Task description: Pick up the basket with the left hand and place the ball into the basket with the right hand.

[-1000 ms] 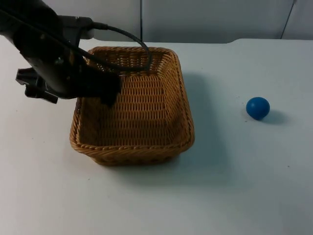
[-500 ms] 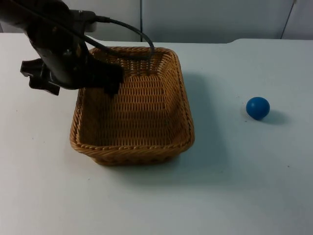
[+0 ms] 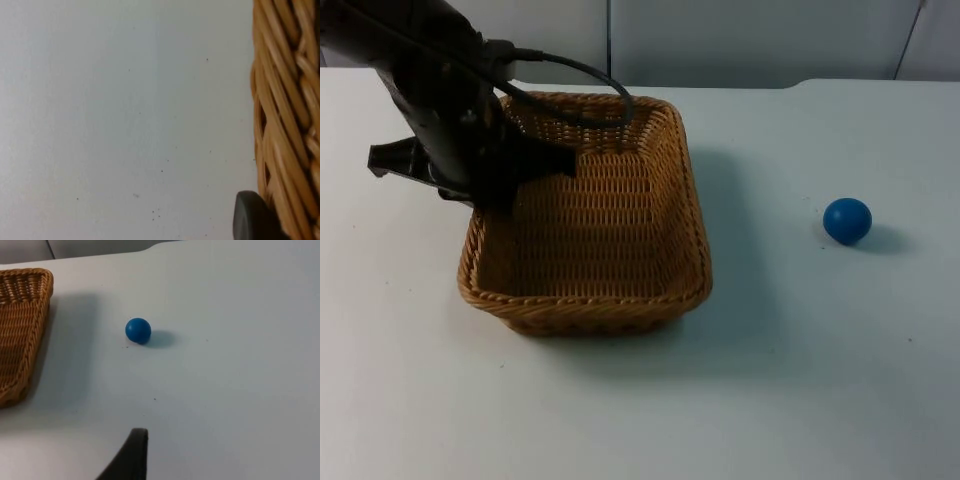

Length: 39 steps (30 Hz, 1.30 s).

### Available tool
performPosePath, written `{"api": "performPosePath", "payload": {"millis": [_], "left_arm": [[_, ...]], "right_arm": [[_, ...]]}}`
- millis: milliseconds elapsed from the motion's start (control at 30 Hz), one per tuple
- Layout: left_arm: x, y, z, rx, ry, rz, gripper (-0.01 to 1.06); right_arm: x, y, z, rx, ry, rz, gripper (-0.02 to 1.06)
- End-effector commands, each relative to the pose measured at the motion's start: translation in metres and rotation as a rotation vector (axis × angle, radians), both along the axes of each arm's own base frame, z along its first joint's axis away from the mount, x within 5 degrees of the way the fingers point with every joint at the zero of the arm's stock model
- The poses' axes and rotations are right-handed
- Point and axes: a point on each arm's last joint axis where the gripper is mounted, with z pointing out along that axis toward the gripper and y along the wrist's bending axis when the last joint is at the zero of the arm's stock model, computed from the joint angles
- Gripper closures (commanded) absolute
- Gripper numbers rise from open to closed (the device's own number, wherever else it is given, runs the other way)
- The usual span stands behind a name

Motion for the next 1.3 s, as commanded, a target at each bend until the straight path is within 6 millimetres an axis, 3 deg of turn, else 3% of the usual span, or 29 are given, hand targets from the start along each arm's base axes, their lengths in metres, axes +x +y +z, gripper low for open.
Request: {"api": "performPosePath", "payload": {"millis": [0,200,367,467,500,633,667,800,1267], "left_arm": [[-0.004,-0.001,-0.001,0.012,0.031,0.012,1.05],[-0.005,-0.003,0.006,-0.032,0.04,0.046,1.05],[-0.008,-0.002,0.029,-0.03,0.022,0.02,1.05],[-0.013,-0.001,0.055,-0.038,0.002,-0.014,1.05],[-0.013,-0.001,0.055,-0.038,0.002,-0.014,1.05],[-0.023,-0.001,0.098,-0.094,-0.052,-0.06,1.05],[-0.023,-0.001,0.098,-0.094,-0.052,-0.06,1.05],[-0.032,0.0,0.132,-0.15,-0.12,-0.068,1.05],[-0.052,0.007,0.18,-0.24,-0.176,-0.061,1.05]], "right_arm": [[0.001,0.0,0.001,-0.008,-0.01,-0.004,0.0],[0.001,0.0,0.001,-0.008,-0.01,-0.004,0.0],[0.001,0.0,0.001,-0.008,-0.01,-0.004,0.0],[0.001,0.0,0.001,-0.008,-0.01,-0.004,0.0],[0.001,0.0,0.001,-0.008,-0.01,-0.004,0.0],[0.001,0.0,0.001,-0.008,-0.01,-0.004,0.0],[0.001,0.0,0.001,-0.008,-0.01,-0.004,0.0],[0.001,0.0,0.001,-0.008,-0.01,-0.004,0.0],[0.001,0.0,0.001,-0.008,-0.01,-0.004,0.0]]}}
